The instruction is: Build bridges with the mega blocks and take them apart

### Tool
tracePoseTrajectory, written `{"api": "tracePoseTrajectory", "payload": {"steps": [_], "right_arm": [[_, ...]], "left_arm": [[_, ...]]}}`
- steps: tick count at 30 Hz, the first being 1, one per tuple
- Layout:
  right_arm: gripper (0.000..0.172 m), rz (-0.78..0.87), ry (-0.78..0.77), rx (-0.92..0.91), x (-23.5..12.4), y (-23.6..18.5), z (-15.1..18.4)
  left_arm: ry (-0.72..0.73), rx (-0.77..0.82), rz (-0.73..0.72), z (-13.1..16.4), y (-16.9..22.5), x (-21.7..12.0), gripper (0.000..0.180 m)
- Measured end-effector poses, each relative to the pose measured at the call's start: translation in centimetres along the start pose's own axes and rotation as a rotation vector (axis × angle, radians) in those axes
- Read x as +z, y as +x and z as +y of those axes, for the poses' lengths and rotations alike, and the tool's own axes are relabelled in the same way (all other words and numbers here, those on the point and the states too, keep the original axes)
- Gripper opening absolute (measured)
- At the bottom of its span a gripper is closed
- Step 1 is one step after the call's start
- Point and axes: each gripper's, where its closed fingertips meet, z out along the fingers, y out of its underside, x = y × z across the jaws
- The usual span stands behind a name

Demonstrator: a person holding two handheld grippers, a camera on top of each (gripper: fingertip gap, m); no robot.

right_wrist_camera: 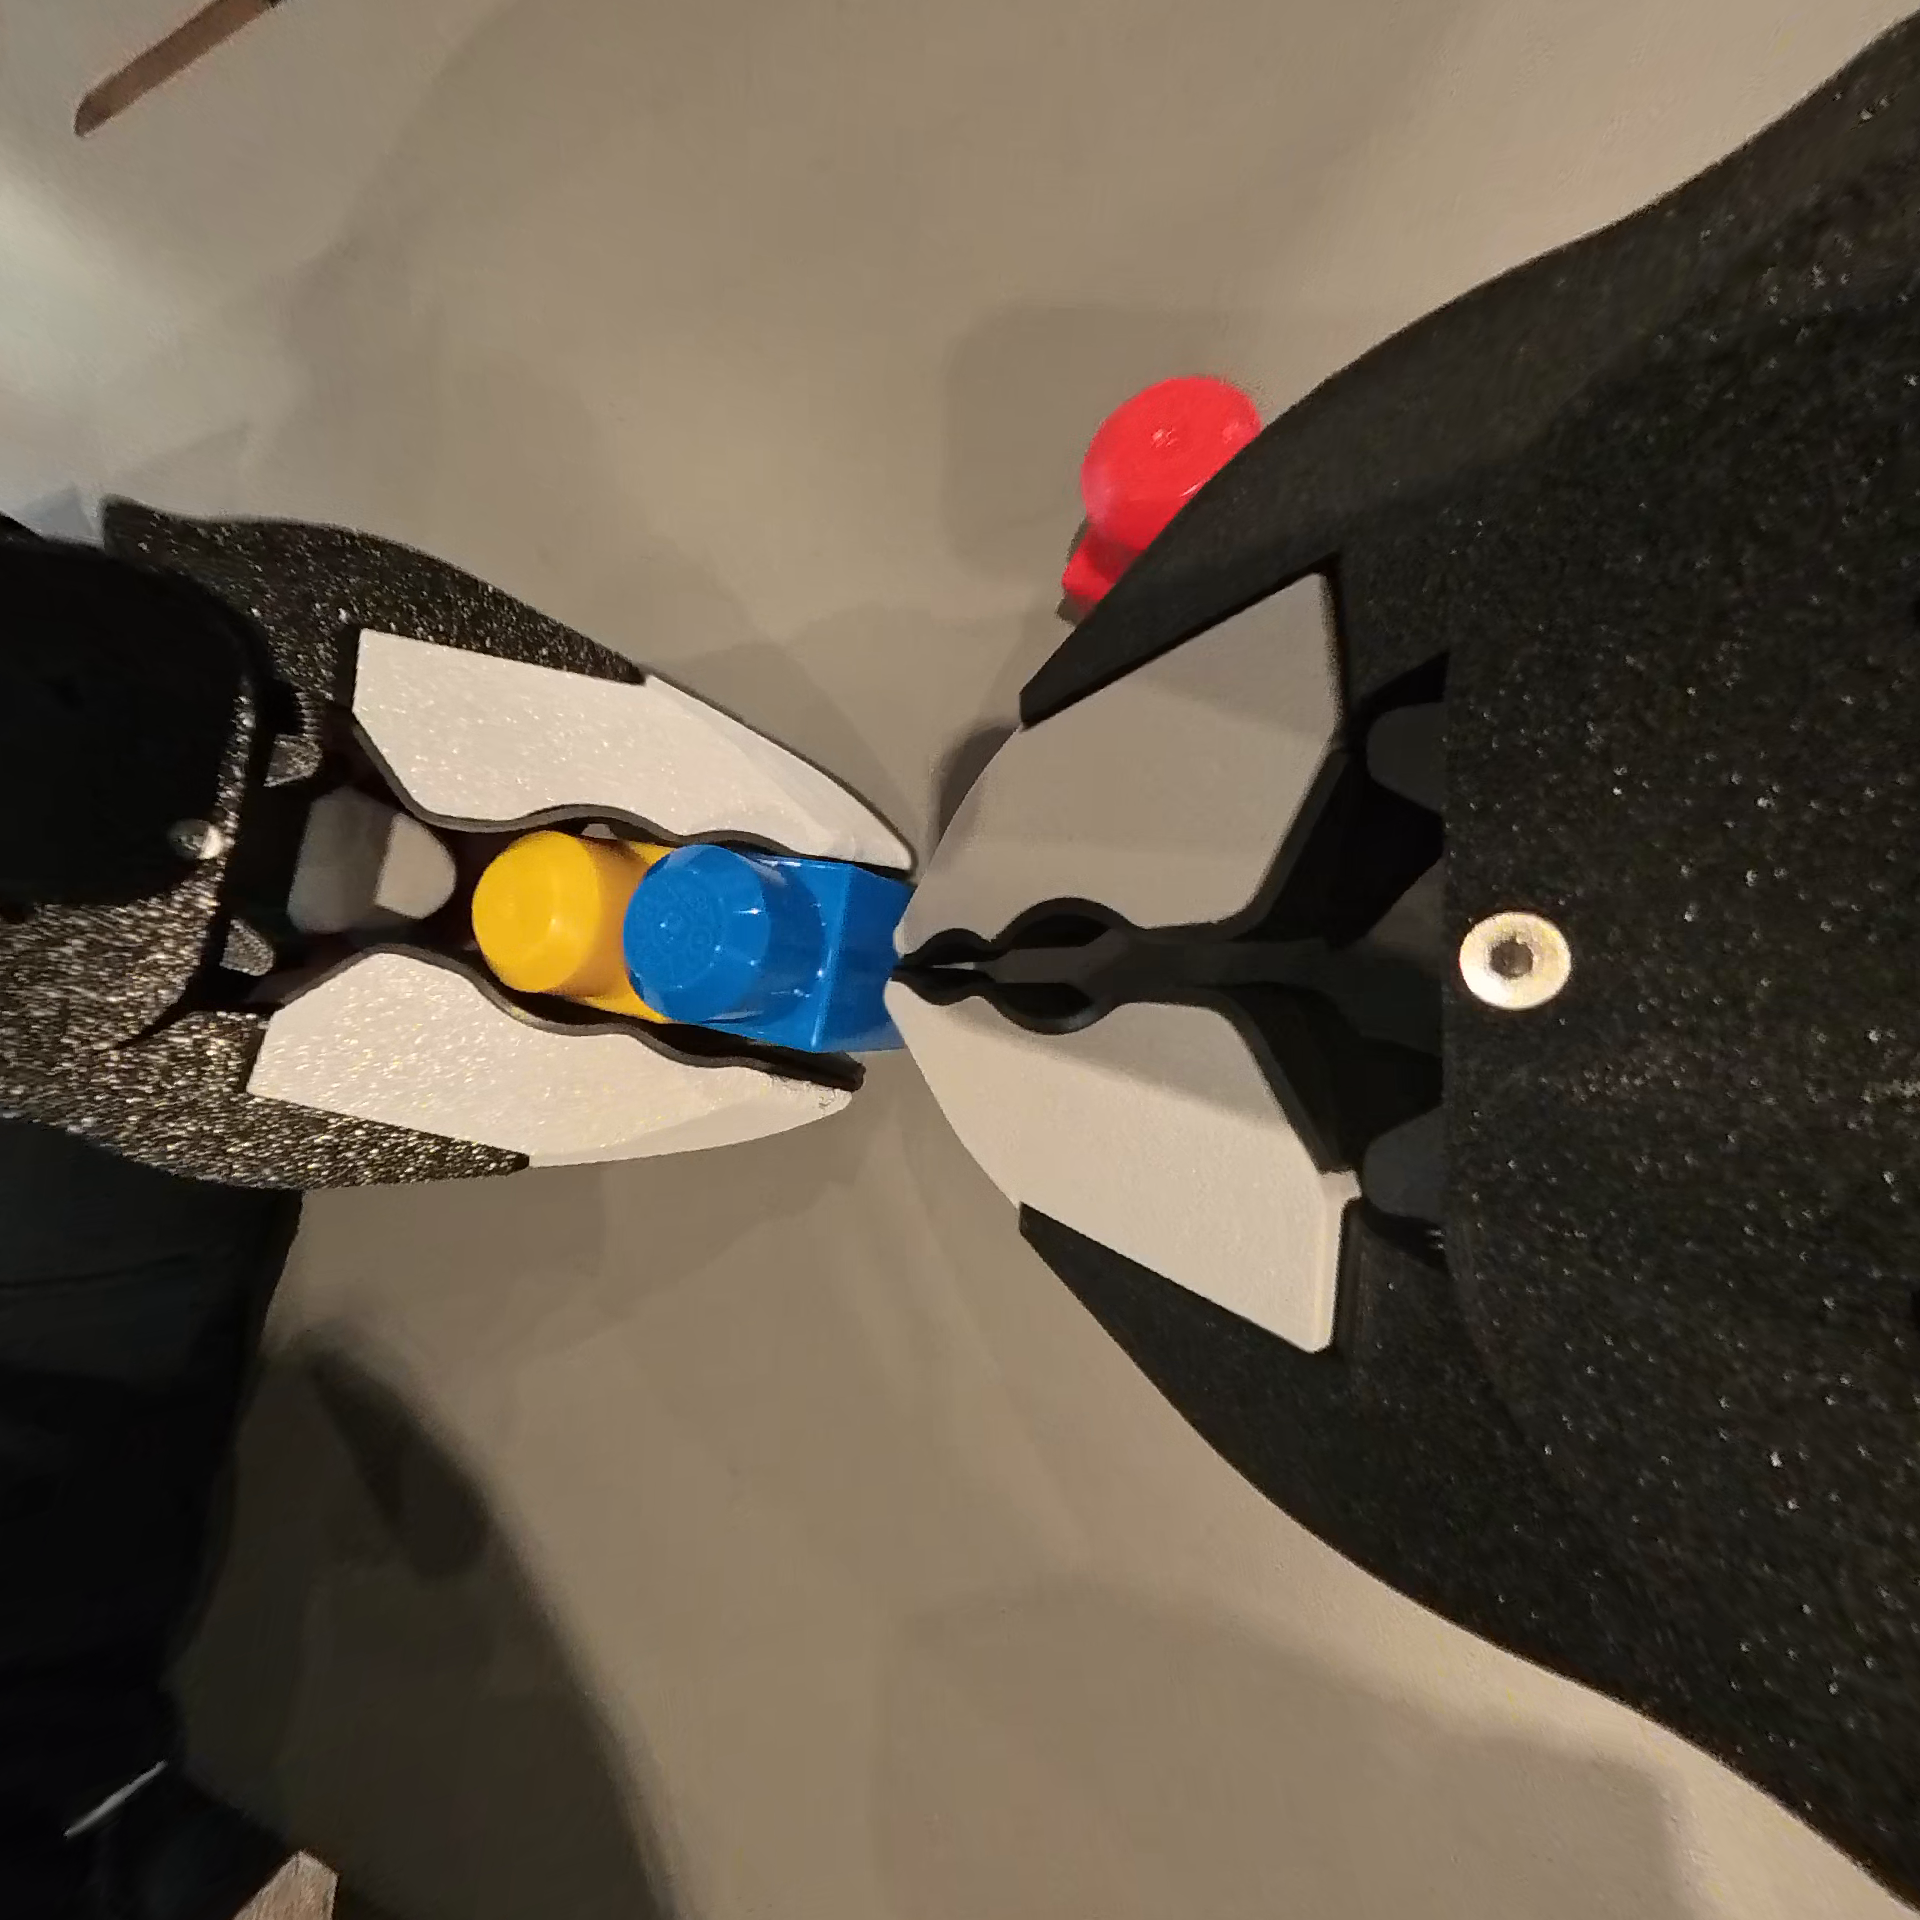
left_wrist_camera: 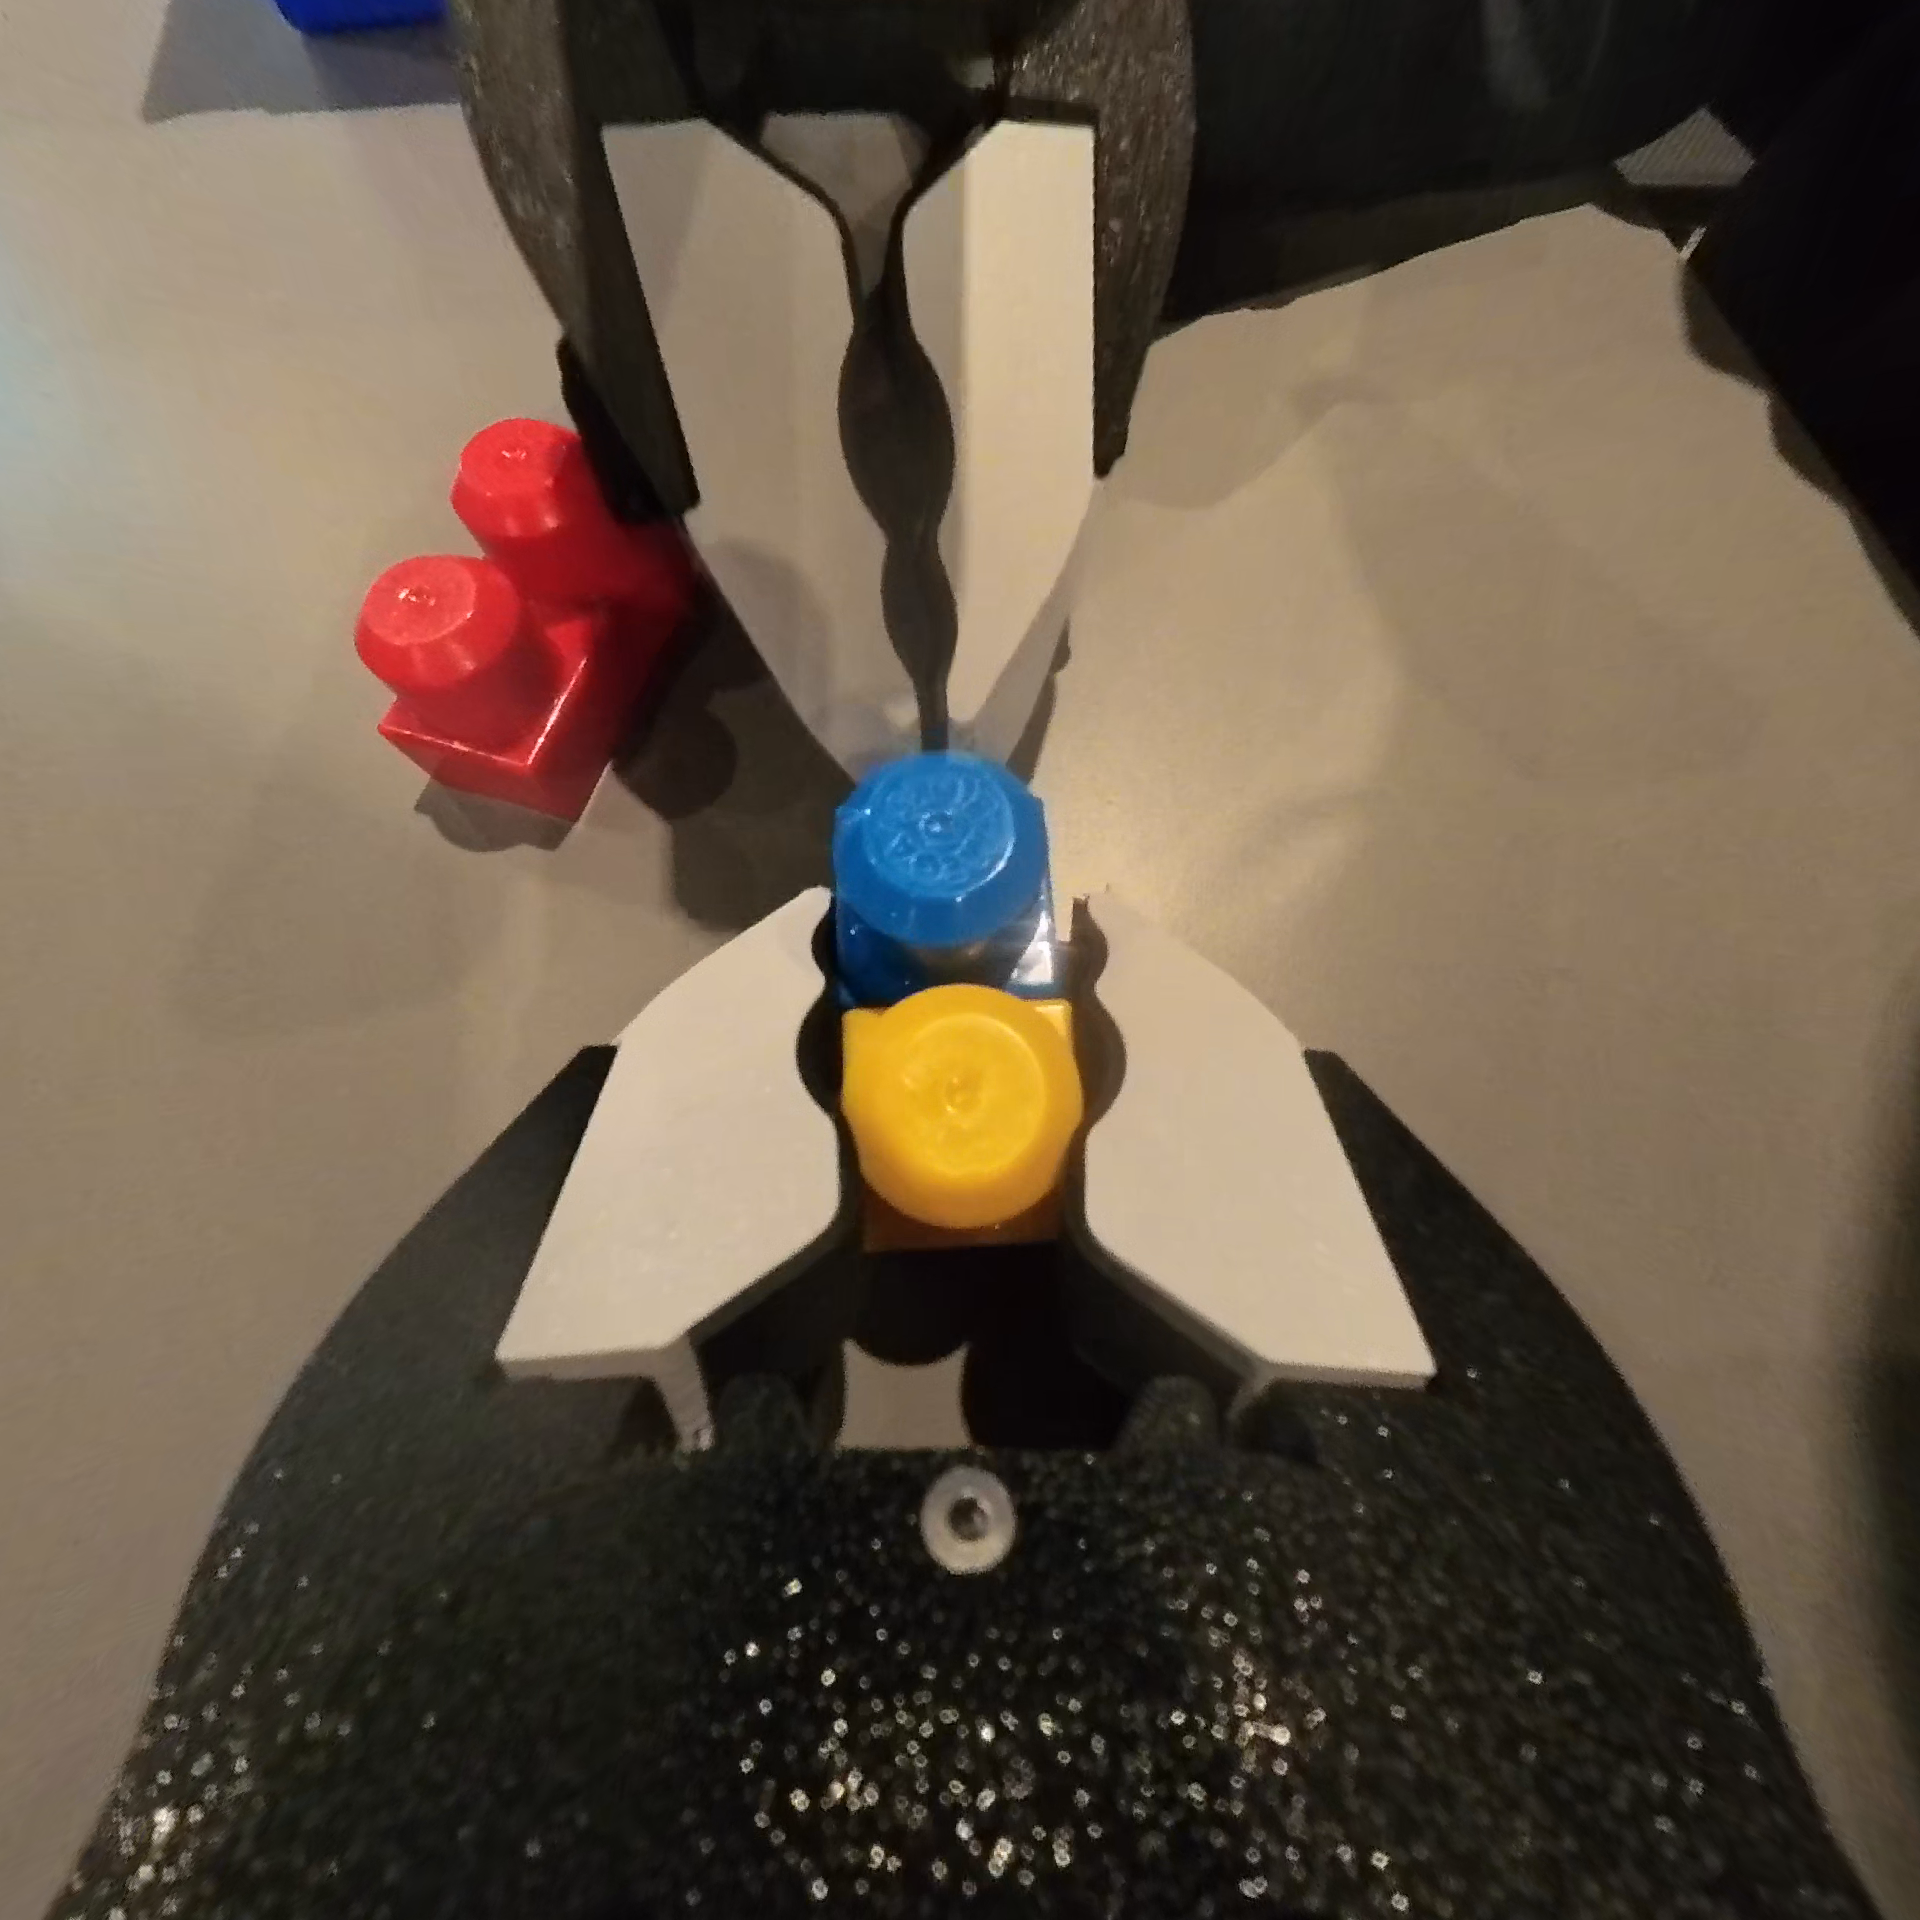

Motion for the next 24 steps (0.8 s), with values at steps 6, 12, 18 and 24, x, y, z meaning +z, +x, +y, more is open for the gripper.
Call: {"api": "tracePoseTrajectory", "payload": {"steps": [6,12,18,24], "right_arm": [[0.000,0.040,0.069,0.025,-2.2,0.4,-0.6],[0.000,0.097,0.112,0.034,-4.3,1.1,-0.7],[0.000,0.141,0.162,0.039,-5.7,1.8,-1.3],[0.000,0.132,0.162,0.047,-5.7,1.7,-1.2]], "left_arm": [[-0.001,-0.005,-0.009,0.0,-0.1,0.0,0.040],[0.002,0.001,-0.028,0.0,-0.1,-0.1,0.040],[0.058,-0.024,-0.062,-1.1,-1.0,-2.1,0.040],[0.053,-0.027,-0.022,-0.4,-0.6,-1.9,0.040]]}}
